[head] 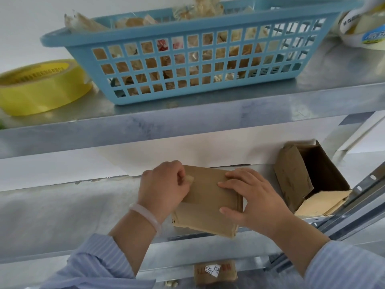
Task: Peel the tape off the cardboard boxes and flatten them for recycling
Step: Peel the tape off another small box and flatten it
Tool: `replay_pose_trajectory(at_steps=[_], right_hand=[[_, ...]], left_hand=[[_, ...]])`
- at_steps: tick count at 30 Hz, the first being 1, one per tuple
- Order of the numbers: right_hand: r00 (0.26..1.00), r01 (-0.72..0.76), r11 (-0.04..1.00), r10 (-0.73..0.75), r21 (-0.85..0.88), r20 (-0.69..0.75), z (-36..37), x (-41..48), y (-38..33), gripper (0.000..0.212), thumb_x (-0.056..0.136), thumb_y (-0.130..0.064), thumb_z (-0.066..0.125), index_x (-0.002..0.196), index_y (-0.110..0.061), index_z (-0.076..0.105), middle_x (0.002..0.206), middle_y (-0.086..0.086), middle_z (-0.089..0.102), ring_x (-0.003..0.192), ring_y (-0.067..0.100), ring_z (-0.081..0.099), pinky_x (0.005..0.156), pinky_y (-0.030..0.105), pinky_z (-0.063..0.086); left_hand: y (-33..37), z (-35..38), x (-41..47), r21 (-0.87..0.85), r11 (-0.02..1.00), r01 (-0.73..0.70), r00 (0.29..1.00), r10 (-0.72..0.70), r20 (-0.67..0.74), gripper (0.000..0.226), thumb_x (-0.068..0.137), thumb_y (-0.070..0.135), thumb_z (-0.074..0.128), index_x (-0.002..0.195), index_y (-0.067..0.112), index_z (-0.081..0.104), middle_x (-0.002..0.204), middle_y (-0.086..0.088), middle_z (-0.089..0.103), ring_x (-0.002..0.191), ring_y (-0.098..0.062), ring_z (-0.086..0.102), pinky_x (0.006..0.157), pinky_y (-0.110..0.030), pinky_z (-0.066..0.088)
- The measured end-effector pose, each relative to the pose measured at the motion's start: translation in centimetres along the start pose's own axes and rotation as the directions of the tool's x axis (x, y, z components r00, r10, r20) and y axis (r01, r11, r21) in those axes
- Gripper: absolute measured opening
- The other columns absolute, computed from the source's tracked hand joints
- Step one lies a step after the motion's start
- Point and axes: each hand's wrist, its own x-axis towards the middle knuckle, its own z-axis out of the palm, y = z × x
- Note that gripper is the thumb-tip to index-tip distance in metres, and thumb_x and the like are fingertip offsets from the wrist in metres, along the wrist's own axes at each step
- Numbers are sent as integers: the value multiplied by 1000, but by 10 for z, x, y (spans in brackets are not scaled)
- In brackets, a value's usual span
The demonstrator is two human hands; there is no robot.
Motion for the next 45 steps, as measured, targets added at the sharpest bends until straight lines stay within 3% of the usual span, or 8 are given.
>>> replay_pose_trajectory(at_steps=[4,7,14,21,26,32,41,45], right_hand=[[1000,3,1000,-3,6,5,-1,1,-2,60,70,-70,53,122,-41,61,131,-21,48,131,7,34,111,34,30],[1000,3,1000,-3,-3,20,-2,3,-4,60,70,-69,56,123,-41,60,132,-21,47,131,7,34,112,34,29],[1000,9,1000,-8,24,-13,-4,3,-7,54,70,-53,76,119,-34,66,130,-16,52,130,11,38,111,31,29],[1000,11,1000,-11,12,13,-6,0,-8,54,71,-52,76,120,-33,66,132,-16,52,131,10,36,109,16,16],[999,17,1000,-16,-18,29,-8,0,-11,54,70,-50,77,120,-35,66,133,-18,51,133,10,36,110,23,20],[999,22,1000,-22,0,39,-5,-1,-13,54,69,-52,76,119,-36,66,132,-18,51,131,9,37,108,25,21],[1000,30,999,-30,-18,10,2,-4,-10,54,68,-56,73,118,-34,67,129,-14,54,128,15,42,105,33,29],[998,41,998,-40,-37,38,1,-1,-10,55,71,-58,71,121,-38,64,133,-17,51,131,12,39,107,29,23]], left_hand=[[-19,0,-8,123,991,-52,987,70,-144,16,76,13,69,72,22,56,68,8,55,60,-15,54,66,-34,48],[-28,4,-11,53,986,-158,984,162,-80,3,83,28,70,82,27,68,80,10,60,74,-11,56,74,-32,48],[-36,7,-5,-188,981,41,996,-25,87,39,87,31,68,125,33,59,100,13,54,79,0,54,67,-5,35],[-29,0,7,-149,985,86,987,-64,146,19,76,42,77,80,31,62,82,15,58,74,0,53,60,-15,35],[-25,10,-4,-212,961,177,975,-200,-92,29,80,39,73,65,25,53,66,26,59,69,7,55,54,-21,37],[-26,13,-14,87,996,-22,933,51,-355,30,73,8,72,58,13,47,55,2,47,42,-19,41,48,-34,46],[-48,-7,-15,-241,971,2,995,23,98,20,87,50,54,87,41,72,79,17,61,81,4,56,67,-9,37],[-44,-11,-12,-314,945,88,986,-38,162,34,90,46,56,58,48,66,64,29,60,69,11,57,57,-3,38]])
